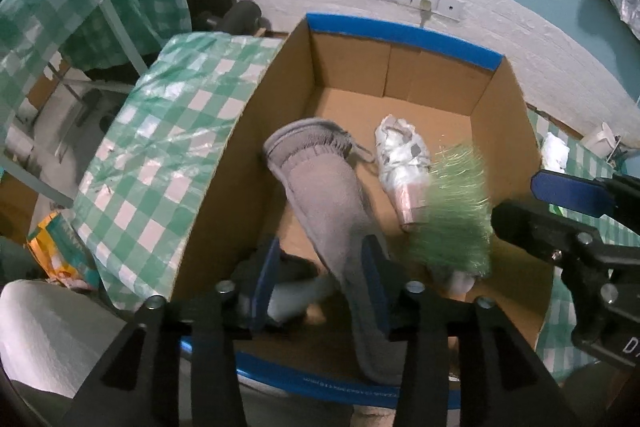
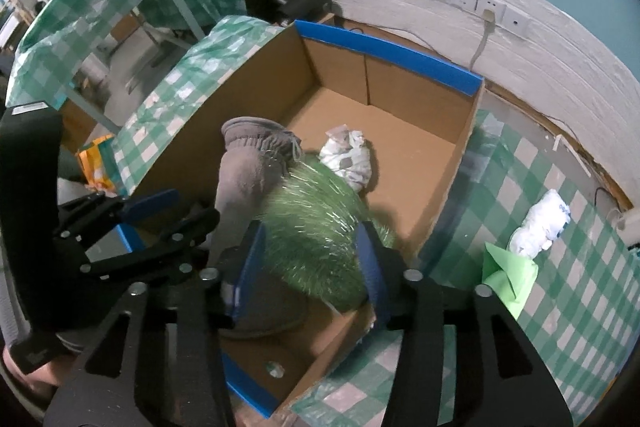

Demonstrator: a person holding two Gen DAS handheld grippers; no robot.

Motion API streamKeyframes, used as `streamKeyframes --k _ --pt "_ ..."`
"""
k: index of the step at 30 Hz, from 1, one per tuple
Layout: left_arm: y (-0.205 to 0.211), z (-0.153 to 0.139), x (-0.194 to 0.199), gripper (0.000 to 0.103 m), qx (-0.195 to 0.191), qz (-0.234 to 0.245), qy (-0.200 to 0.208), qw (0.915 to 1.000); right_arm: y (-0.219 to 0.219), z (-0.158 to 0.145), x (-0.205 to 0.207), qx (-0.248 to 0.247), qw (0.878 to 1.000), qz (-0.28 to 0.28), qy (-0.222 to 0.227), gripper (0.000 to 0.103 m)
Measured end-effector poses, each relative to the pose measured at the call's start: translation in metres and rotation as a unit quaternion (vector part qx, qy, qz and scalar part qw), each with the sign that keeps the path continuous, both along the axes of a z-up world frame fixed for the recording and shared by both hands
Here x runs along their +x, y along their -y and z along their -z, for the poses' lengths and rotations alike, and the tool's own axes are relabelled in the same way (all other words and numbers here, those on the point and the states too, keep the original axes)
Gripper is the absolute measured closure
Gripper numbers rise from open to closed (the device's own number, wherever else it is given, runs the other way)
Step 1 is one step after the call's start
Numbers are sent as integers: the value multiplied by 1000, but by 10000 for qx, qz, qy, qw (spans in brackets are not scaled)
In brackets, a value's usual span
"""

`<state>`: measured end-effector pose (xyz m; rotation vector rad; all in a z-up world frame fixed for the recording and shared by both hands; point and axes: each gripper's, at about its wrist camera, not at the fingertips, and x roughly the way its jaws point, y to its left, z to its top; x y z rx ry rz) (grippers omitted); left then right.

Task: Organize soft objects
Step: 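Lower both items into the box and open both tools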

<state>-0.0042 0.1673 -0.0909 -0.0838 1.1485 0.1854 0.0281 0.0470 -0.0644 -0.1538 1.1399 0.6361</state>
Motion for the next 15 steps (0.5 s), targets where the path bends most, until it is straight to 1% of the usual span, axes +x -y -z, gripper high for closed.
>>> streamKeyframes --k 8,13,15 --pt "8 -6 2 54 38 115 87 9999 15 -8 1 83 9997 199 83 49" --pt "19 -10 3 52 9 219 145 9997 31 -11 2 105 9992 362 128 48" --pt "25 -13 4 49 -17 279 185 9994 37 -12 2 113 9989 433 128 48"
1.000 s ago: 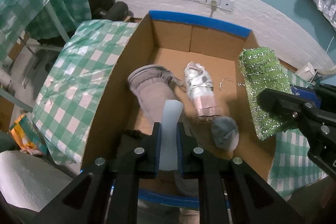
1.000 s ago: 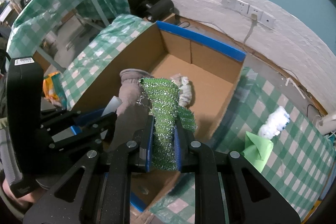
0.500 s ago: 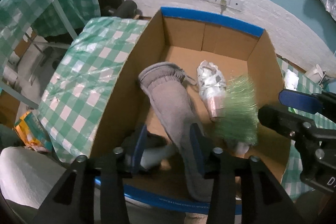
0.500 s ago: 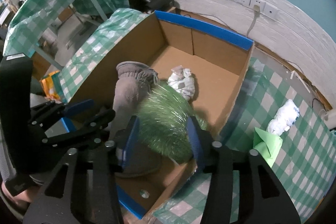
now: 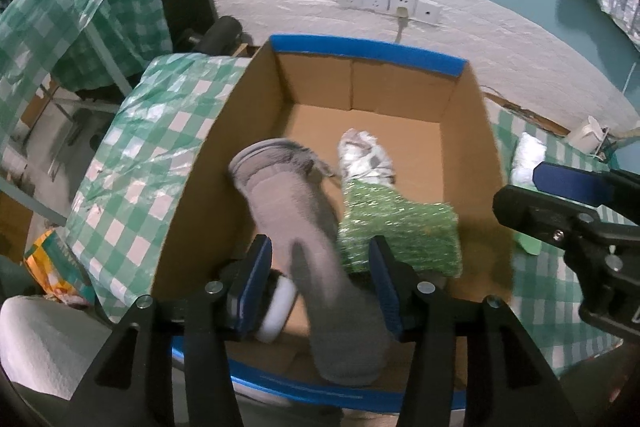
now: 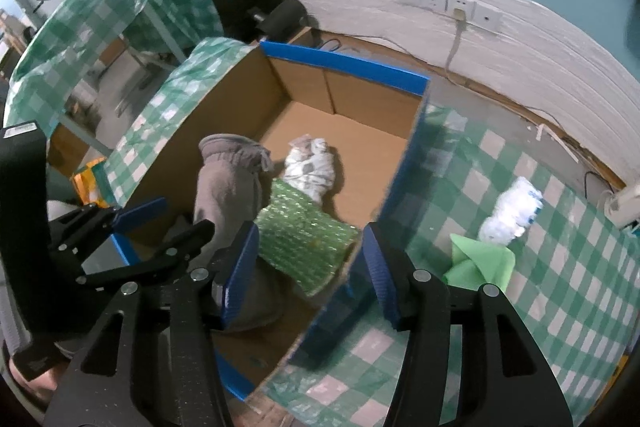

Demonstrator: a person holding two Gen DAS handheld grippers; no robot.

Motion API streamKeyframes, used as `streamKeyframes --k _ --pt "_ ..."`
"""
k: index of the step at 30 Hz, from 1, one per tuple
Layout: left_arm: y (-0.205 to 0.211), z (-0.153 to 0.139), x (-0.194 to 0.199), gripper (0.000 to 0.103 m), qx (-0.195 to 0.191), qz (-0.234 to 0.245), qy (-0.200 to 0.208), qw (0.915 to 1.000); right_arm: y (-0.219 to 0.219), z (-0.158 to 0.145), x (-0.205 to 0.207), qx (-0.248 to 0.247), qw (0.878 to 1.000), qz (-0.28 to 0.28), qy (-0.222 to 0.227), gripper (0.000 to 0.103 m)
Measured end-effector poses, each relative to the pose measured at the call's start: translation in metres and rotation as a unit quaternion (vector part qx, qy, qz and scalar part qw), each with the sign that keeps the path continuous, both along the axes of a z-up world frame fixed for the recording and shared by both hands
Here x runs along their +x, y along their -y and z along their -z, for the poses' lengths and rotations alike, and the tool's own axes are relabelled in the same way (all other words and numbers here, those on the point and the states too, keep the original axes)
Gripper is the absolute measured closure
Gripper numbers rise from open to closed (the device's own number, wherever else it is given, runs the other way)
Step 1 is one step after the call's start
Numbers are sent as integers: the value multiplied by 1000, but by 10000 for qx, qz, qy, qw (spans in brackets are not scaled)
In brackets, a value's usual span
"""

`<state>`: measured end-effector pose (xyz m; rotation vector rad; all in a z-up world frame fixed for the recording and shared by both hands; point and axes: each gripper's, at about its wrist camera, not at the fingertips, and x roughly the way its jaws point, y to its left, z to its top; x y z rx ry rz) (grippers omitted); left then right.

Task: Organize soft objects
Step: 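Lower both items into the box and open both tools, then withdraw both open tools from the box toward the green cloth and white-blue sock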

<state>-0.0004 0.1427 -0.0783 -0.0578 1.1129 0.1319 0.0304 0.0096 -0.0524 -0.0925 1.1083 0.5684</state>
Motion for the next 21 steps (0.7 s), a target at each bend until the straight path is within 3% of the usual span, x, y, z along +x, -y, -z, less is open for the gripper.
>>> streamKeyframes --k 19,21 --pt "65 -18 5 48 0 564 176 9983 84 0 0 -4 9970 776 32 48" --pt "72 -20 6 43 -6 610 194 9980 94 1 0 -2 9963 859 31 48"
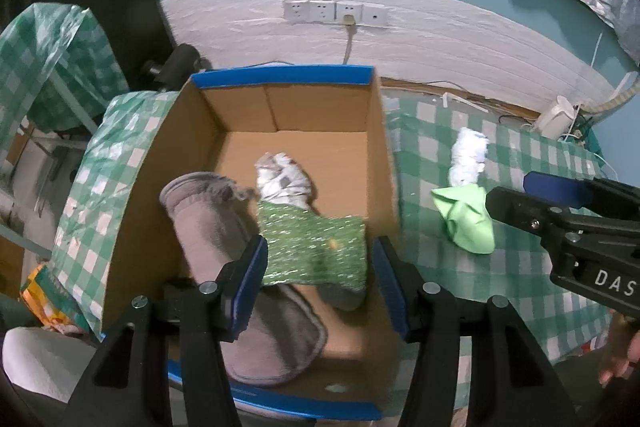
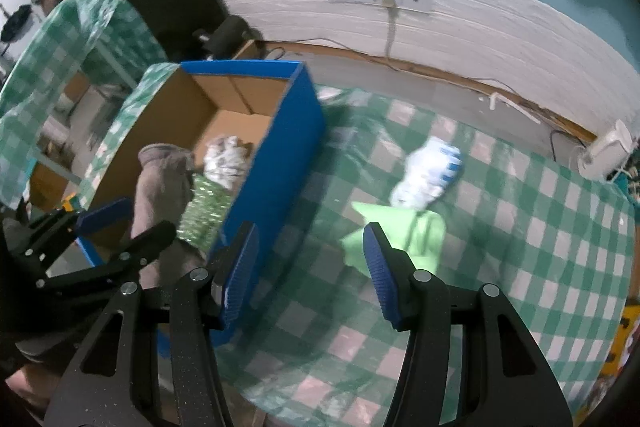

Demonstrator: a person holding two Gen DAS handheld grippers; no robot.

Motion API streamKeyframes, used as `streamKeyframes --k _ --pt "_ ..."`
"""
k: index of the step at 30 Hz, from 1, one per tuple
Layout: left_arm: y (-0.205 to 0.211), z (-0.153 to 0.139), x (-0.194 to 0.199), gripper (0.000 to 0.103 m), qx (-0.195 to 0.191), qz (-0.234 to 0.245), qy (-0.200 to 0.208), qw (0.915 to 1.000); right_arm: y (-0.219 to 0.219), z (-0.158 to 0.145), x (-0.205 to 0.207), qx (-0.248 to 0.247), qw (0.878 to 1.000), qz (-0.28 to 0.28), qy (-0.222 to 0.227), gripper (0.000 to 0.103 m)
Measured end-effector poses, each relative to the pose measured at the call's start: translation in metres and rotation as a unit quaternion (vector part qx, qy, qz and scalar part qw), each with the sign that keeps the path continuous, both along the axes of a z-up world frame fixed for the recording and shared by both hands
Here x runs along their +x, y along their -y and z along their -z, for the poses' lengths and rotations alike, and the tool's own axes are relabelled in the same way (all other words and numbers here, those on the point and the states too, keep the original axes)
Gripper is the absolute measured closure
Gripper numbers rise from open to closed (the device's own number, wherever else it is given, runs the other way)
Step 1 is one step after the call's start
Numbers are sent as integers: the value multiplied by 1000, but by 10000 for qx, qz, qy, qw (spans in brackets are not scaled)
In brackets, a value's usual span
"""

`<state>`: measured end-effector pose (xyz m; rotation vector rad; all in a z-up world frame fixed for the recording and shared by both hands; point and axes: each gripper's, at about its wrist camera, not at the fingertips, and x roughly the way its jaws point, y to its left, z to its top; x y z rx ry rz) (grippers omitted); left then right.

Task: Organize soft objects
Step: 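Withdraw both open tools from the box toward the green cloth and white-blue sock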

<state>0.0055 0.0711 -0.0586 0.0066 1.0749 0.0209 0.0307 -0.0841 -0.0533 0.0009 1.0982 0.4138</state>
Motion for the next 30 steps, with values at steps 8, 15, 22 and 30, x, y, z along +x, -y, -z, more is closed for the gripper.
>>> streamKeyframes --k 8,15,22,30 --pt "36 -6 6 42 -48 292 77 9995 42 1 -4 -57 9994 341 91 44" --pt "71 -3 11 42 -41 557 23 9984 80 7 -8 -77 9979 639 58 44" --pt "99 4 18 42 -9 733 -68 9973 109 12 -8 -51 9964 848 11 44" --pt "120 19 26 36 91 874 -232 9959 125 17 -4 -63 9951 980 -56 41"
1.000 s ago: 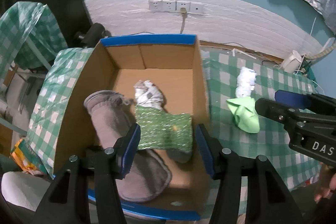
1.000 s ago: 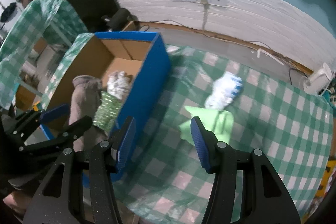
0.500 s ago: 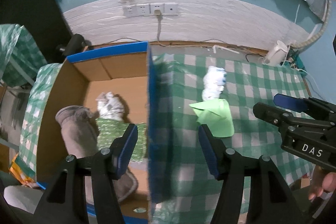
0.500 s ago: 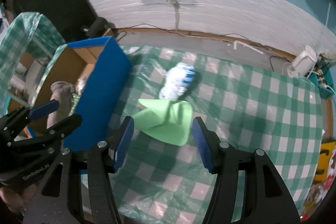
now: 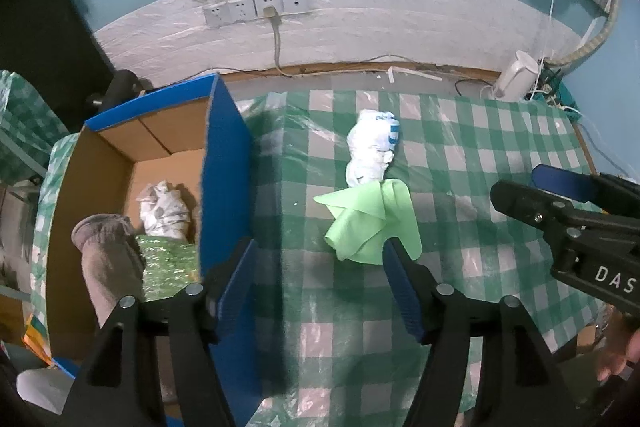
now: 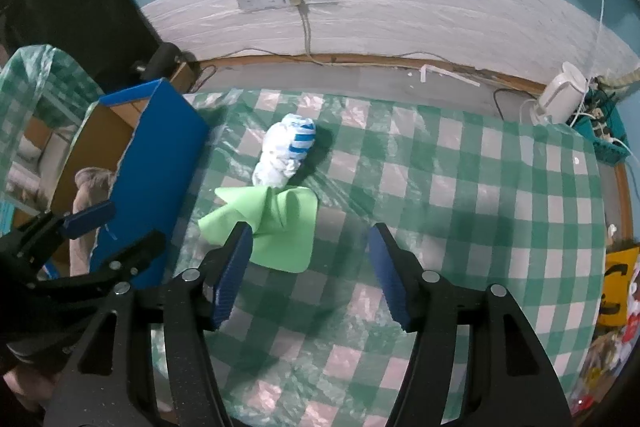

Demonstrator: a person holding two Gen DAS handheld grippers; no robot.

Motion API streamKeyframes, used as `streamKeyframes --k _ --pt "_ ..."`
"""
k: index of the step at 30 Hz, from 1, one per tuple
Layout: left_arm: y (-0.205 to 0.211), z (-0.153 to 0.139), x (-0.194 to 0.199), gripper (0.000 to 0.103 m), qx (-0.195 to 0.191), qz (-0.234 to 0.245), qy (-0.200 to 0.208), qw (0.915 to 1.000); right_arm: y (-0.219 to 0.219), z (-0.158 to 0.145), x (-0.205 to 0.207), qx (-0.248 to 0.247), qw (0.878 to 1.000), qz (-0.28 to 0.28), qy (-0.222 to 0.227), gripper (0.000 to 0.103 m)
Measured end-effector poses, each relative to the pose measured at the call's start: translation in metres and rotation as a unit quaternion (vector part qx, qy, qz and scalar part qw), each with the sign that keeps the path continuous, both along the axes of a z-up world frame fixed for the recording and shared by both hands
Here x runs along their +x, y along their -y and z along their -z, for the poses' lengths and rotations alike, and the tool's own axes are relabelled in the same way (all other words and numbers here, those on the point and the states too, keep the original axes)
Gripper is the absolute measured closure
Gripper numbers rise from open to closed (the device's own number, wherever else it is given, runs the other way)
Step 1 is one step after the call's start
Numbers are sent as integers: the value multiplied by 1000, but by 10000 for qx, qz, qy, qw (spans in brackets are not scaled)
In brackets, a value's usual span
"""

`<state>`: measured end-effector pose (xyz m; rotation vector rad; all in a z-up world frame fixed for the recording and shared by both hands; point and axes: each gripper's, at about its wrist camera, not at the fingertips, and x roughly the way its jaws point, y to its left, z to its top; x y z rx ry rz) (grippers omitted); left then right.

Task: Organize soft objects
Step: 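Withdraw both open tools from the box toward the green cloth and white-blue sock, then grasp the green cloth with the left tool while the right tool grasps the white-blue sock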

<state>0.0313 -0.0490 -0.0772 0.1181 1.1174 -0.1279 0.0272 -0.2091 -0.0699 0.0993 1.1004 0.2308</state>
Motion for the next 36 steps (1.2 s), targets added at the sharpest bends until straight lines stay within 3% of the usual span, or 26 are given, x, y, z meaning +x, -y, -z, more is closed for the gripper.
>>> streamKeyframes --k 17,30,32,35,36 --pt "35 61 42 29 -47 36 -669 9977 12 30 29 -85 9991 184 -365 41" --pt "57 105 61 28 313 229 -1002 9942 20 55 50 -71 9976 257 -633 41" --pt "56 109 61 33 288 203 -984 9945 19 58 53 -65 9975 249 -659 41" --pt "55 107 58 55 267 247 -898 9953 16 63 58 -37 9974 204 -690 41" --pt "54 105 56 70 282 275 -874 9954 14 64 60 -35 9974 183 -696 41"
